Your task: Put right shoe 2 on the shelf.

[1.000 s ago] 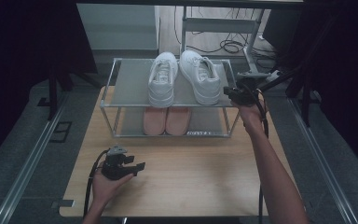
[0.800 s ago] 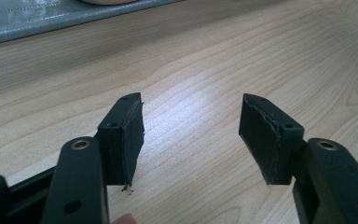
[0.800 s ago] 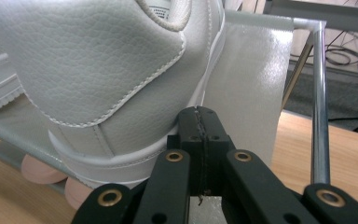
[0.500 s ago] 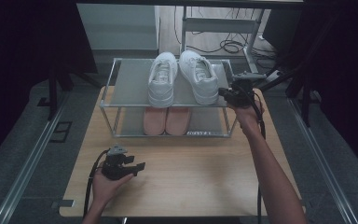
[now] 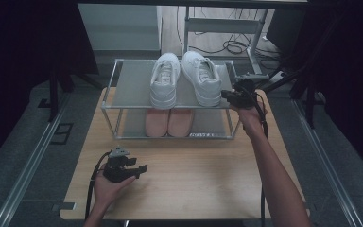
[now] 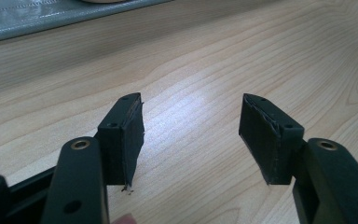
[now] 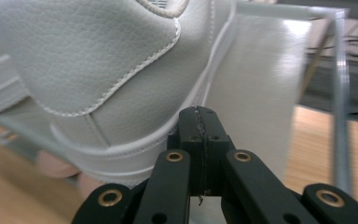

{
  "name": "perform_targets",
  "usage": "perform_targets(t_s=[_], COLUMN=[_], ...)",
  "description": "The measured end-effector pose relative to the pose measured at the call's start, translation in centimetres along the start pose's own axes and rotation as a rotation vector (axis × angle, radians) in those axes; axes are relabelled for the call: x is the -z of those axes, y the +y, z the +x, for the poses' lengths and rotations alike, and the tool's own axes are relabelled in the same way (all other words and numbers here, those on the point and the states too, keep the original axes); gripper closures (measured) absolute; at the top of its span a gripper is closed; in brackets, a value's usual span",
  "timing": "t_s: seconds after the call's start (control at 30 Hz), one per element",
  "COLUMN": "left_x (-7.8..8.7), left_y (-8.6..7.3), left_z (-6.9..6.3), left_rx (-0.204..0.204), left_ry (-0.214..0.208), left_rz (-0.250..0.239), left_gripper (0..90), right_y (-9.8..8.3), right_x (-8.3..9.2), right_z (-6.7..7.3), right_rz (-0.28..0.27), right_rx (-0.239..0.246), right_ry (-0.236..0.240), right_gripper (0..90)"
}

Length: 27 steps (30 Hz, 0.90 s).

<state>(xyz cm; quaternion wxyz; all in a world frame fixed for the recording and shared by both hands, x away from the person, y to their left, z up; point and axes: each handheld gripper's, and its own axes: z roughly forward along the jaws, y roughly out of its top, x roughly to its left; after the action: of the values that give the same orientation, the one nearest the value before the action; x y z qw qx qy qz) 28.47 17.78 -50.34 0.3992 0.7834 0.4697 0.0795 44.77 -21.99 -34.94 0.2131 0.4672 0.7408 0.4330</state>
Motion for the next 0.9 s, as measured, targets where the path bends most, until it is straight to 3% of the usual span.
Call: perform_targets(t_s=[0.17,0.53,0.7,0.9], left_x=[0.1,0.1,0.1,0.2], left_y=[0.0,0.1,0.0,0.0], left_z=[0.0,0.0,0.0,0.1], left_rx=[-0.001,-0.004,-0.007,-0.005], left_ry=[0.000,-0.002,-0.001,-0.002], left_rz=[-0.001,-0.005,-0.002,-0.005], left_gripper=[39.8,39.8,39.8,39.8], right_y=[0.0,0.1,0.1,-0.2], right_x=[-0.3,-0.8,-1.0,-0.6], right_z=[2.0,5.1,5.8,5.3], right_rz=[0.011,0.008,0.001,-0.010], right_rx=[0.030,0.082,0.097,0.079], right_ry=[0.076,0.124,0.124,0.140], right_gripper=[90.0,90.0,89.9,89.9])
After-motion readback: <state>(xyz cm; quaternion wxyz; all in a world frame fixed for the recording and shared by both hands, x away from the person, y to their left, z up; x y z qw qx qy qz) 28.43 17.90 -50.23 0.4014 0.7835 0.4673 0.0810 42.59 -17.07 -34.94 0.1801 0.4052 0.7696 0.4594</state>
